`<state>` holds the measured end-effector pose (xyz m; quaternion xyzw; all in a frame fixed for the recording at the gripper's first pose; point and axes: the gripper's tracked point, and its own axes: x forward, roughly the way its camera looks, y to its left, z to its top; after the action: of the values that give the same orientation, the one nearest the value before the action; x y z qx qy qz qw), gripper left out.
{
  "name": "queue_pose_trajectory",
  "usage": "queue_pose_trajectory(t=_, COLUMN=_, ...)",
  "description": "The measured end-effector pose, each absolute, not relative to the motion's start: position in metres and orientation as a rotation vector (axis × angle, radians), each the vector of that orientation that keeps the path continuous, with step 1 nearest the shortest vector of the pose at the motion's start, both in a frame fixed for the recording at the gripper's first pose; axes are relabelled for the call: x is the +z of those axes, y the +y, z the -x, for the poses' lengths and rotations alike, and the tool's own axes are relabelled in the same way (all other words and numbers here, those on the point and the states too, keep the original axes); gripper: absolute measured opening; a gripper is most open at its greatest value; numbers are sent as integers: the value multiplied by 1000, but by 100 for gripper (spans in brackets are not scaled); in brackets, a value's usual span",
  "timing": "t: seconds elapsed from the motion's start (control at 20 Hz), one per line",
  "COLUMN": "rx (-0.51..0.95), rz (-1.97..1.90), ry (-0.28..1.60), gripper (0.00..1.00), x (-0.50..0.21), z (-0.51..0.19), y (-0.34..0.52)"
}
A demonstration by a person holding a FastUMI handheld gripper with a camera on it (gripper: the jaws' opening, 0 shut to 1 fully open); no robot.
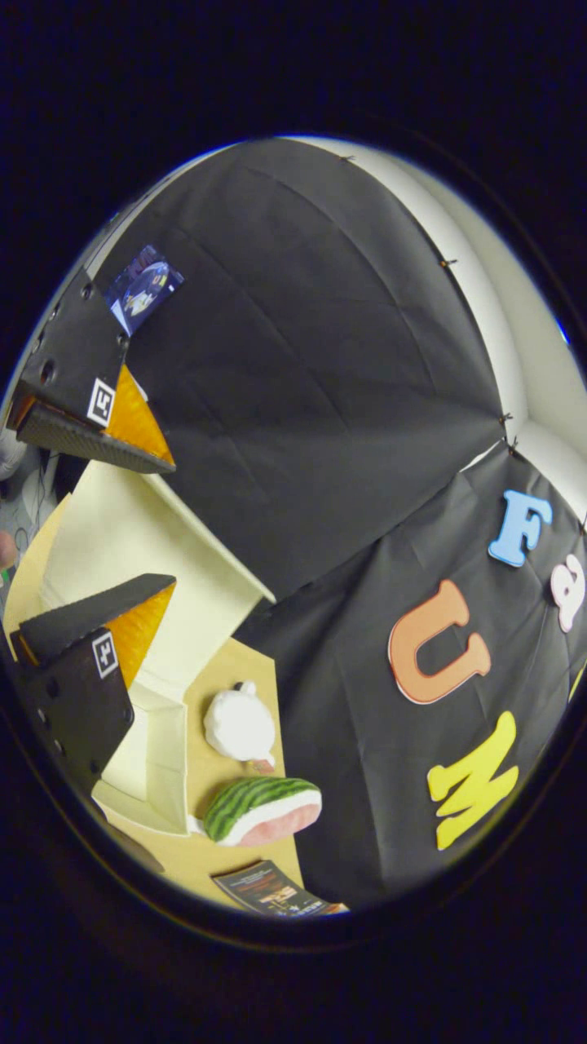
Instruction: Open the storage box then place both shoes into the box .Put the left shoe in first, then the right shoe, with the right side of both shoes facing outward in a uniform manner.
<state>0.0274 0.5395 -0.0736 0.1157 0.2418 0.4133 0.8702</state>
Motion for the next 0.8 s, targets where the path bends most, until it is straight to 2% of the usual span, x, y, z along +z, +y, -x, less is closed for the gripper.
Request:
queue_pose_trajectory(t=0.05, rx=853, rz=-239, ry=502, gripper=77, x=-73, z=-30, y=536)
queue_pose_trajectory(t=0.1, rx=837, rz=-233, ry=495, gripper=76, x=-73, z=-32, y=530)
queue_pose_trajectory(t=0.2, rx=791, rz=-207, ry=465, gripper=87, x=-71, z=-40, y=512)
queue_pose_trajectory(t=0.35, rx=716, rz=-150, ry=415, gripper=87, x=-65, z=-50, y=471)
queue_pose_trajectory(t=0.45, rx=676, rz=-115, ry=385, gripper=94, x=-61, z=-48, y=438)
queue_pose_trajectory(t=0.8, rx=441, rz=-6, ry=279, gripper=94, x=-53, z=-58, y=273)
